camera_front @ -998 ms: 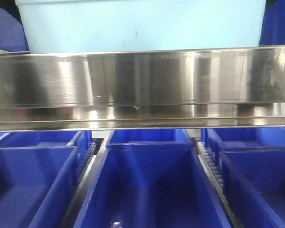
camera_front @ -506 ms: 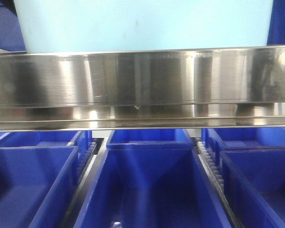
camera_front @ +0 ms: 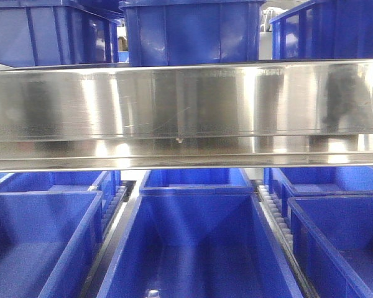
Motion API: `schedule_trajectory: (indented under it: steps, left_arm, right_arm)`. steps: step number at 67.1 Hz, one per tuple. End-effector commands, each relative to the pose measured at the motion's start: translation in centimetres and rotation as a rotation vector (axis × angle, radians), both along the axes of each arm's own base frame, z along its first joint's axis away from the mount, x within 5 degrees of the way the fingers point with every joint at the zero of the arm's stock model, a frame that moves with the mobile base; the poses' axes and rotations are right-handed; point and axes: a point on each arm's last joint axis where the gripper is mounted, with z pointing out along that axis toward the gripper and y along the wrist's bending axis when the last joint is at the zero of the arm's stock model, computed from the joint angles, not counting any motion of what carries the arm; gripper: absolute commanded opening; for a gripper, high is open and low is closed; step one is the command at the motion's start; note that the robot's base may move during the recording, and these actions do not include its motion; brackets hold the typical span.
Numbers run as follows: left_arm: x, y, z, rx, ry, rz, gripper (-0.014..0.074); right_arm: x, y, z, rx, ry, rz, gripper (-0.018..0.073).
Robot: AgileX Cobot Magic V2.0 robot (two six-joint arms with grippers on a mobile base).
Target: Move two blue bins to right shelf middle
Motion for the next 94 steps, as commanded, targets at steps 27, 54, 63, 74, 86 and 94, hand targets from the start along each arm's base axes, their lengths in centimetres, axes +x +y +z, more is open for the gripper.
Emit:
schedule_trajectory:
  steps: [27,54,63,74,86,94]
  left_arm:
    - [-0.6,0.0,1.5,-0.057,-0.085,-0.012,-0.0111]
    - [-0.5,-0.1,1.6,-0.062,-0.094,-0.009,-0.0111]
    - [-0.5,-0.1,1.6,-0.062,-0.094,-0.009,-0.0111]
    - [-0.5,-0.1,1.6,-0.062,-0.094,-0.009,-0.0111]
    - [-0.5,-0.1,1.6,-0.062,-0.094,-0.009,-0.0111]
    - [-0.5,-0.1,1.6,-0.062,-0.094,-0.009,-0.0111]
  right_arm:
    - [-0.5,-0.7,3.1,0.009,-0.175,-0.024,-0.0154]
    - [-0.5,-0.7,3.2,0.012,-0.183,-0.025,-0.0154]
    - [-0.5,-0.7,3.2,0.012,-0.183,-0.025,-0.0154]
    - [-0.5,-0.7,3.2,0.012,-0.183,-0.025,-0.0154]
    - [-0.5,-0.7,3.2,0.012,-0.183,-0.025,-0.0154]
    - [-0.5,-0.7,3.2,0.012,-0.183,-0.025,-0.0154]
